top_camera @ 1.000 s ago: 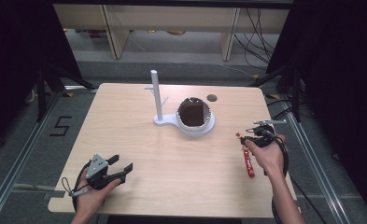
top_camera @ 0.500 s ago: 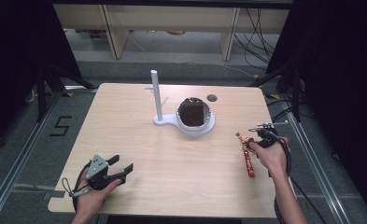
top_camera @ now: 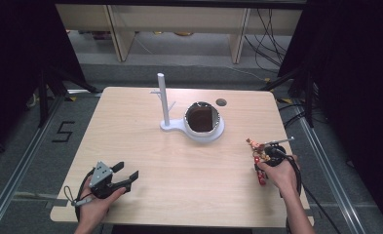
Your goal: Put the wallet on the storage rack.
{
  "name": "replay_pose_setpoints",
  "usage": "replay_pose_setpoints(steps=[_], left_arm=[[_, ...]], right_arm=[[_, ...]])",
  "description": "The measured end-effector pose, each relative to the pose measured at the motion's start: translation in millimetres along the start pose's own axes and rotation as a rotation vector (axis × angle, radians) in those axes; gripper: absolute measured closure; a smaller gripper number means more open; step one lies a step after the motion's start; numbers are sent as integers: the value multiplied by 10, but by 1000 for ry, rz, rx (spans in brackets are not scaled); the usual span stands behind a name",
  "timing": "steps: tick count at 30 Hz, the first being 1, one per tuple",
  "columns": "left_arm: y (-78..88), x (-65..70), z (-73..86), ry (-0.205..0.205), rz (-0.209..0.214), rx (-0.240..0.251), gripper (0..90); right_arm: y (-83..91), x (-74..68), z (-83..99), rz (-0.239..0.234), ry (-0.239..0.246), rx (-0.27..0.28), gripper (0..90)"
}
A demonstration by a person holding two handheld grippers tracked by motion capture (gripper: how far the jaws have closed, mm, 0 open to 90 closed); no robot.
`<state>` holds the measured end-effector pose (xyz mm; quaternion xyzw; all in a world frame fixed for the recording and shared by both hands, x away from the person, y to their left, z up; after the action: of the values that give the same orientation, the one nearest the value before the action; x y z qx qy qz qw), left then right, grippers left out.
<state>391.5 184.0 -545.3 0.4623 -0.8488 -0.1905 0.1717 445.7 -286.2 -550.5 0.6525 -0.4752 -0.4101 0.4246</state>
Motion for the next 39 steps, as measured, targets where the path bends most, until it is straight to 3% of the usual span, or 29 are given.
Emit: replay_pose_setpoints(steps=[3,5,6,7,9,12,17,18,20,22,23,25,26,31,33,35,37,39], left_arm=[[-1,-2,-3,1,3,4,293],[0,-1,-4,2,7,9,293],[4,-7,0,0,3,4,293],[-1,-9,-3,0,7,10,293],[6,-18,0,-1,-1,4,293],[12,-20,4,-2,-4,-3,293],[17,-25,1,4,-3,3,293],[18,-27,0,5,-2,4,293],[19,-25,0,6,-1,4,293],[18,-22,-1,8,2,6,292],[18,-21,-1,7,1,6,292],[20,-20,-4,7,2,7,292],[21,-21,-3,5,1,7,292],[19,-20,-2,7,2,7,292],[18,-18,-1,4,1,5,292],[17,-16,0,3,2,4,292],[19,-16,-1,3,2,4,292],[21,-18,-2,4,2,7,292]], right_arm=[[-8,10,27,-1,19,-22,666],[-21,5,23,3,2,-25,668],[-7,-40,48,-5,-51,-53,668],[4,-16,55,3,-12,-65,669],[2,-31,44,10,-36,-78,672],[15,-37,23,16,-29,-101,681],[22,-43,20,35,-23,-184,692],[13,-64,17,40,-45,-188,694],[26,-53,12,45,-5,-212,691],[3,-75,4,43,-9,-207,690],[4,-34,-2,56,40,-218,690],[-7,-43,-5,55,38,-219,690],[4,-66,13,58,3,-242,690],[6,-64,19,61,4,-249,690],[-2,-52,29,63,25,-260,687],[-14,-67,28,64,14,-251,683],[4,-70,42,66,18,-285,683],[1,-73,37,74,9,-281,683]])
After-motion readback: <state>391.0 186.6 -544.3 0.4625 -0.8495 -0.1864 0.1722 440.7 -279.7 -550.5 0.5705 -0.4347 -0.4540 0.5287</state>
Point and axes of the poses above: each handheld gripper's, and its own axes: y roughly backward along the jaws, z roughly out of its underside, x roughly to its right, the point moved 8 cm from there along -y, roughly forward along the jaws, and after that the axes turned 8 degrees about -x, right-handed, at the moved point
